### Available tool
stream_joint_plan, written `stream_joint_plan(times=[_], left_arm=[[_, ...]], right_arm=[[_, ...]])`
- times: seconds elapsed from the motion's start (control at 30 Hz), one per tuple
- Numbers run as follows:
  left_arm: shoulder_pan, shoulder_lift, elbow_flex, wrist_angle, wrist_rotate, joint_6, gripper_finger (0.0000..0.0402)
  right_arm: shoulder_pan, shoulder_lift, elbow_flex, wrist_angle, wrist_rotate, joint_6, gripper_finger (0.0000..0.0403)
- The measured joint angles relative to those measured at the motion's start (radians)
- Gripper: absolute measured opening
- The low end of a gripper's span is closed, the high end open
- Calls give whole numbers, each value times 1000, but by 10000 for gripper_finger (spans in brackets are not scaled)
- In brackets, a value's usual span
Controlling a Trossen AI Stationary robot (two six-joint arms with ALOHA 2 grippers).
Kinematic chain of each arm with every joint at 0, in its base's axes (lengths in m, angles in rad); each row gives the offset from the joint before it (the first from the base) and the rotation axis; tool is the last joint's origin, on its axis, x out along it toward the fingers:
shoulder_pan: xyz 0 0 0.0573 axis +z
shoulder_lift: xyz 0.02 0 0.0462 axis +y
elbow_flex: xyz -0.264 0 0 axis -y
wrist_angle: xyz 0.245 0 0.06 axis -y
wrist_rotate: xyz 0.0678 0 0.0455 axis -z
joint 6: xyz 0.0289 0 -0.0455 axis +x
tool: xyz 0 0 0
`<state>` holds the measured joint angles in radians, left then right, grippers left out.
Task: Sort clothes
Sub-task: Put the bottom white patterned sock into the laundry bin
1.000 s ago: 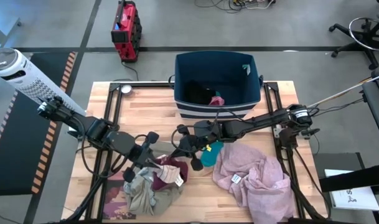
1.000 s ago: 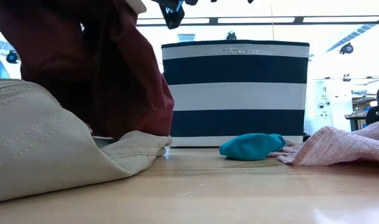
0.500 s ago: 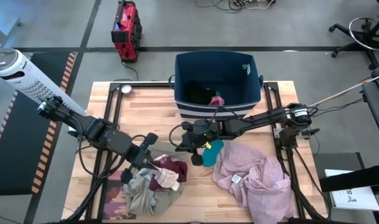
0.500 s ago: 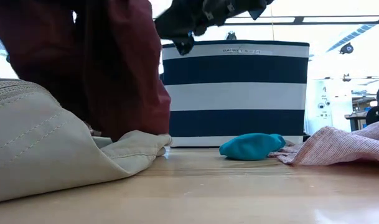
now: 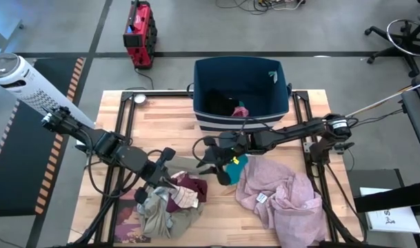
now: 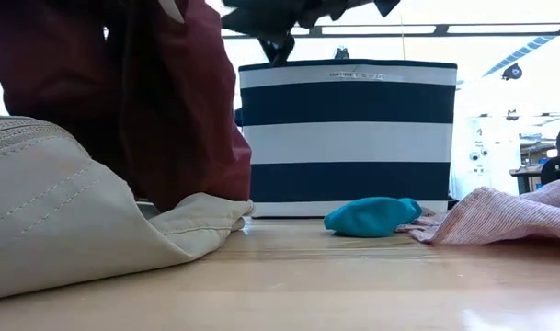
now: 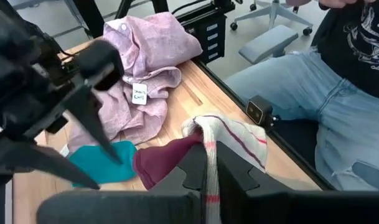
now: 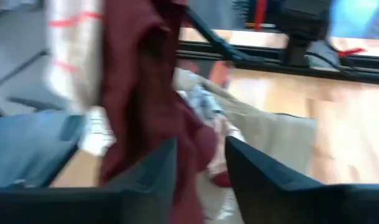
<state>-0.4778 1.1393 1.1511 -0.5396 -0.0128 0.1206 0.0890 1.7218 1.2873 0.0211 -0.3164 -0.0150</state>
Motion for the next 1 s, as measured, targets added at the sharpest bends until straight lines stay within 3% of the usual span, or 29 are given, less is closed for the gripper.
stream_joint_plan(times=[0.2,0.43,0.7,1.0], left_arm=[[0,16,0,0,2,37,50],[0,47,-2,-40,3,86,6],[-3,80,-56,-66,2,-83,10],[-4,141,-219,-4,39,-341,79]], right_arm=[[4,-2,0,-9,-7,-4,198],[5,-1,0,-17,-7,-24,212],[5,-2,1,-144,-9,-49,207],[5,-3,0,-181,-9,-45,211]])
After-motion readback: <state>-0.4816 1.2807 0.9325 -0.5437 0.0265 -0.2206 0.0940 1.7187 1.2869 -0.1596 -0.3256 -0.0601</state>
